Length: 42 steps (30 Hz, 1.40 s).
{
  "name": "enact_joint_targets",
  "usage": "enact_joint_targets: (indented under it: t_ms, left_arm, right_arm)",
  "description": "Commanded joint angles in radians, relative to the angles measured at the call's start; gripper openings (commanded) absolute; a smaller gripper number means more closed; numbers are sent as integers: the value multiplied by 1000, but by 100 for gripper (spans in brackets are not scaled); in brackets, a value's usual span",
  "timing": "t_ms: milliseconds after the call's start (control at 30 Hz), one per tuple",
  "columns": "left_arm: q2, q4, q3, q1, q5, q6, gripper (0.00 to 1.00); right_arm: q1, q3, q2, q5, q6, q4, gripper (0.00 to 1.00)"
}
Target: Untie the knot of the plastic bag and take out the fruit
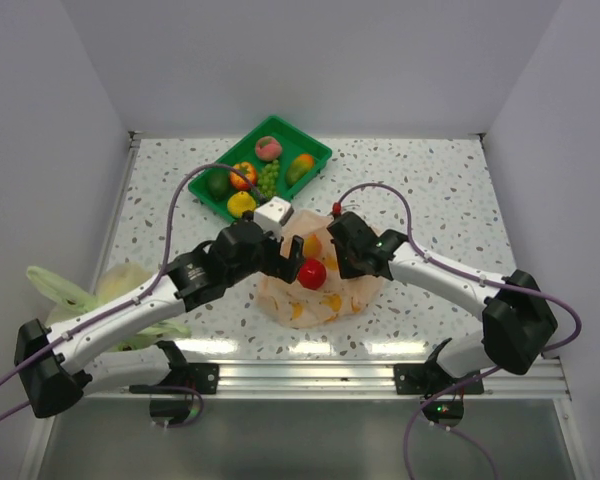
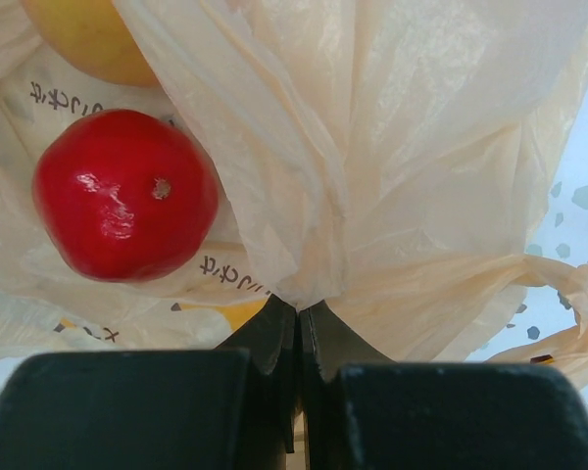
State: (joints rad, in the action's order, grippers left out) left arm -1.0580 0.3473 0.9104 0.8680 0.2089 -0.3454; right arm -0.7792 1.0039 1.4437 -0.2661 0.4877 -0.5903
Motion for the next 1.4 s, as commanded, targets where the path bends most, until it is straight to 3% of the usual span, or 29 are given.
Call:
enact_joint_targets:
  t_ms: [0,100,567,1133,1233,1333,1367]
  left_arm:
    - [-54,-88,39,78,-48,80,97]
    - [-120,-157,30,129,-42,109,97]
    - [-410,-297,28,129,-13,163,98]
    - [-614,-289,58,124,109,92,99]
    - [-613,-283,58,126,115,82,93]
    - [-573,-261,59,126,115,79,79]
    - [-556,-252,59,127,115,79,71]
  right_arm:
    - [14,-31,-46,22,35,49,0]
    - [26,-60,-55,59,48,67,0]
    - [130,-221,-137,263,103,196,0]
    - [219,-341,-106,505,164,371,0]
    - [221,-347,-106,502,164,376,0]
    - [219,-344,-109,492,160,363,0]
    - [219,-343,-109,489,155,359,0]
